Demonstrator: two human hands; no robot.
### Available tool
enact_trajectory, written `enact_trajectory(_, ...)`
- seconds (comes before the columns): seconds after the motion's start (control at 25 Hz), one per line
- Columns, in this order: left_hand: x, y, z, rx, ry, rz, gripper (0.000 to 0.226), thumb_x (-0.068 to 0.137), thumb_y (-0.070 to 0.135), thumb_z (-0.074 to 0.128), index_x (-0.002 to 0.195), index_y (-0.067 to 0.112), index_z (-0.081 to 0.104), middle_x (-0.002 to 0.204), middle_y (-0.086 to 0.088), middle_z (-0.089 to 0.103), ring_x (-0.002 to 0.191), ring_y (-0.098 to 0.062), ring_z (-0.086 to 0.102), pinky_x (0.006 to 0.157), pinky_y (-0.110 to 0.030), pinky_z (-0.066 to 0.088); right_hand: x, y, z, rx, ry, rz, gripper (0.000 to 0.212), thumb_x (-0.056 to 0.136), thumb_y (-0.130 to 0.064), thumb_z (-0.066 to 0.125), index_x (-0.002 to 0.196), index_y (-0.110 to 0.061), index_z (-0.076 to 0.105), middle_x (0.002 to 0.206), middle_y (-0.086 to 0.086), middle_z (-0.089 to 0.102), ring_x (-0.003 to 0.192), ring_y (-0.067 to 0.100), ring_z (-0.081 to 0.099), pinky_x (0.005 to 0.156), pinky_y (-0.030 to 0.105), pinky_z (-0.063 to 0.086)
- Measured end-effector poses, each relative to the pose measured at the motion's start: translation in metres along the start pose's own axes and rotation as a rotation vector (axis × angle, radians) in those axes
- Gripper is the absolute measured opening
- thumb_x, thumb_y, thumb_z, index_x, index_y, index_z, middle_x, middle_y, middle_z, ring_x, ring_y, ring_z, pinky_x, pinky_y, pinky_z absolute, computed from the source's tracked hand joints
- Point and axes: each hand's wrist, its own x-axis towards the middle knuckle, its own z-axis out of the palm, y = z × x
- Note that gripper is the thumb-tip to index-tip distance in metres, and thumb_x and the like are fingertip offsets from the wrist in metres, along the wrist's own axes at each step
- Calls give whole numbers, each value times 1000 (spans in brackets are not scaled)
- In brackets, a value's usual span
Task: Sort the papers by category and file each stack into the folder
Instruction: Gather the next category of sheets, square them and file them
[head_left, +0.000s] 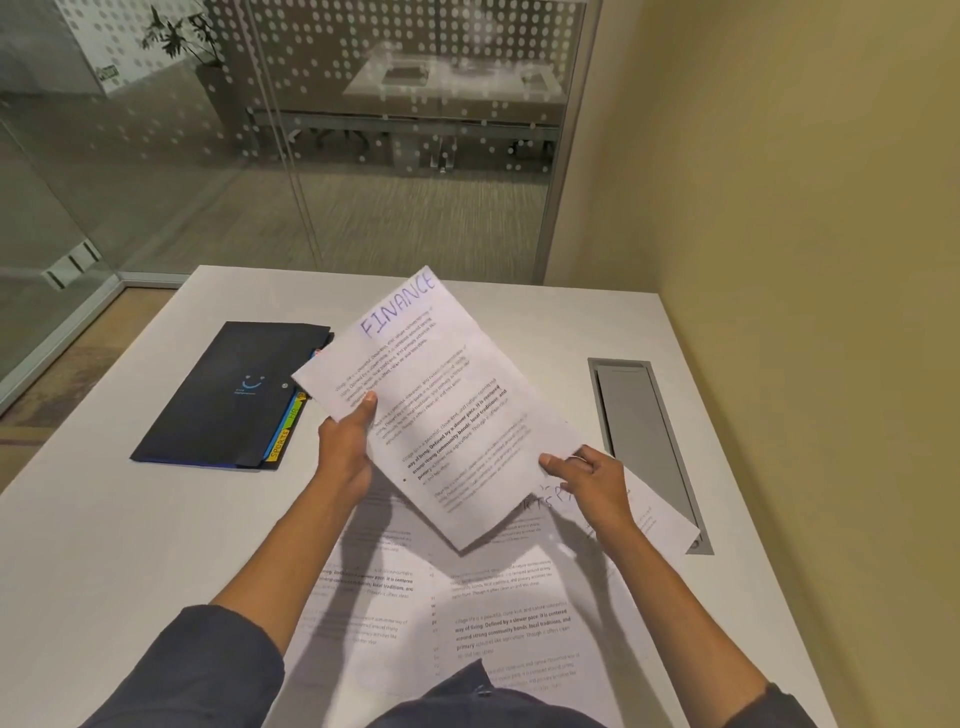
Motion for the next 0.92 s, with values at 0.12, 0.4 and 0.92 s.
enact_trajectory(0.12, -1, -4, 1, -105, -23, -69, 38, 93, 13, 61, 131, 12, 58, 123, -6, 66, 111, -26, 64, 94, -47, 51, -4, -1, 12, 242, -70, 134, 22, 83, -9, 75, 99, 3, 67, 91, 10, 75, 79, 21, 72, 67, 28, 56)
enact_trajectory(0.4, -4, -9, 6, -190, -146, -171, 23, 96, 15, 56, 118, 14, 64, 120, -11, 68, 111, -29, 64, 98, -50, 48, 5, -12, 17, 268, -80, 124, 26, 85, -8, 72, 111, -4, 69, 102, 8, 76, 94, 25, 73, 86, 40, 58)
enact_trajectory(0.92, 16, 25, -6, 692, -371, -29, 28, 89, 0, 58, 109, 20, 64, 105, -3, 71, 101, -25, 64, 83, -39, 52, 5, -16, -2, -121, 82, -121, 9, 89, -14, 70, 98, -14, 68, 85, -4, 70, 74, 10, 69, 57, 18, 52)
